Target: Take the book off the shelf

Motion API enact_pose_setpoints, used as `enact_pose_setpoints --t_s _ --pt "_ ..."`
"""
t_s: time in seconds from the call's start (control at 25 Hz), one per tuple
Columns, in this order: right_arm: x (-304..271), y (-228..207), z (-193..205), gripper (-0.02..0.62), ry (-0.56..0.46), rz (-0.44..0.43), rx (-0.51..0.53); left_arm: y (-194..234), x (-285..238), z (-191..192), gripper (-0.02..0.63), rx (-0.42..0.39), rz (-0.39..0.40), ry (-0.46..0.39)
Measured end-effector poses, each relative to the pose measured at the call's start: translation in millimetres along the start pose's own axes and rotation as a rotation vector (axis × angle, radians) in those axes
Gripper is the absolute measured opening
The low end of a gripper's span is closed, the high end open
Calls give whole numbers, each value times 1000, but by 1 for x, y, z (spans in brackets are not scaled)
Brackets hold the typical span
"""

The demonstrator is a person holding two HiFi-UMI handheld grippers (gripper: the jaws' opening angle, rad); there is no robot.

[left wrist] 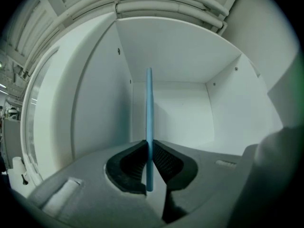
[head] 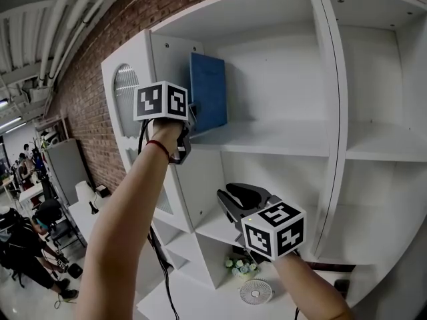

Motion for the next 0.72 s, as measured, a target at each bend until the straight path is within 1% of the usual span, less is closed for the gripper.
enact_pose_setpoints --t_s 0.12,0.4,0.72 --pt "-1 4 2 95 2 -3 5 -1 10 -2 43 7 7 -42" --pt "-4 15 9 95 4 -11 16 5 35 -4 43 61 34 -139" --pt "-5 24 6 95 -14 -8 26 -1 62 4 43 96 86 -202"
Point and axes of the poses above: the fingertips, and each gripper's own axes: x backward along the fingers, y to its left, z out of its underside, the point moved 9 cm from there along x, backward along the fingers, and after that the axes turned 13 degrees about -y, right-handed, at the moved point
